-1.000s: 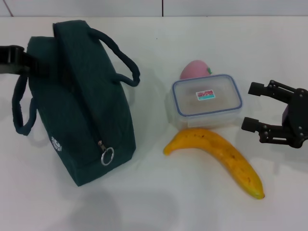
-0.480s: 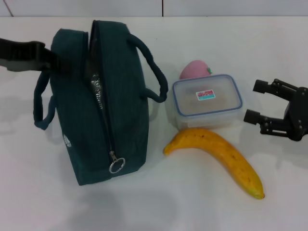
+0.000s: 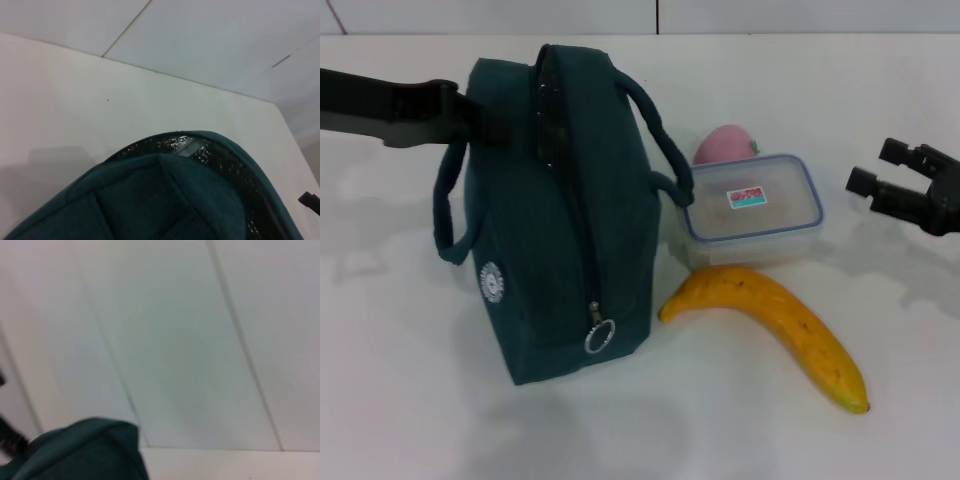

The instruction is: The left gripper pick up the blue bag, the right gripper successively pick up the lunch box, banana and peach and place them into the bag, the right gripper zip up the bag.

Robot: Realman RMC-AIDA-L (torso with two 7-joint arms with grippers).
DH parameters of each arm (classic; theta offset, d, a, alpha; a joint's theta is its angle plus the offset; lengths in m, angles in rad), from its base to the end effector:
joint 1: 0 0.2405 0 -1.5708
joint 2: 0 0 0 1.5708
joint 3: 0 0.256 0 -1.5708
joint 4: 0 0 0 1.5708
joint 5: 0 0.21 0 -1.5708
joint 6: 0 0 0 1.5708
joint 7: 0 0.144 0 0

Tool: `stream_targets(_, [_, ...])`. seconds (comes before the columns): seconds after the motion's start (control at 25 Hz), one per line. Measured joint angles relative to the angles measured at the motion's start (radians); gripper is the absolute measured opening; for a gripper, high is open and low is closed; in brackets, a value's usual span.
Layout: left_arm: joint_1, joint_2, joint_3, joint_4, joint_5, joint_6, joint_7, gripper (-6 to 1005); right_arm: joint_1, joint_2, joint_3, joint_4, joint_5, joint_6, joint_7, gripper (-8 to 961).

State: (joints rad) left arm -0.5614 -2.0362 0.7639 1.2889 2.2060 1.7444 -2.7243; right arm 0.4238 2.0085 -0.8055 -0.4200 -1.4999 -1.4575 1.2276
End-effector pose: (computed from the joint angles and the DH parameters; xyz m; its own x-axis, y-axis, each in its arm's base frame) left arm -0.2054 0.3527 0.0953 0.3047 0.8816 0.3605 0.9478 -0.3180 -0.0234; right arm 0.2952 0.3219 0.0166 0.5739 -0.2919 -0.7651 -0.6485 -0.7326 -0.2069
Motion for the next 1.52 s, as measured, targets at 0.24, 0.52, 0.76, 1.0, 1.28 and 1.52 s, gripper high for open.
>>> stream_targets(0.24, [-0.001, -0.011, 0.0, -0.025, -0.004, -0.038, 0.0, 54, 0.024, 0.002, 0.001, 0.076, 0.063, 0.078, 0.039, 885])
stream_targets(0.52, [0.003, -0.011, 0.0, -0.033, -0.005, -0.042, 0.003, 54, 0.065, 0.008, 0.002, 0.163, 0.093, 0.158, 0.062, 885])
stream_targets(0.76, [0.001, -0.011, 0.0, -0.035, -0.006, -0.046, 0.005, 53, 0.102, 0.009, -0.002, 0.229, 0.115, 0.21, 0.118, 885])
stream_targets(1.0, [0.002, -0.011, 0.0, -0.037, -0.006, -0.052, 0.006, 53, 0.116, 0.012, -0.008, 0.259, 0.115, 0.243, 0.167, 885])
stream_targets(1.28, [0.001, -0.01, 0.0, -0.039, -0.007, -0.053, 0.007, 54, 0.14, 0.016, -0.011, 0.298, 0.109, 0.254, 0.233, 885])
stream_targets(1.52, [0.003, -0.011, 0.004, -0.052, -0.006, -0.053, 0.008, 54, 0.175, 0.018, -0.011, 0.354, 0.108, 0.25, 0.259, 885])
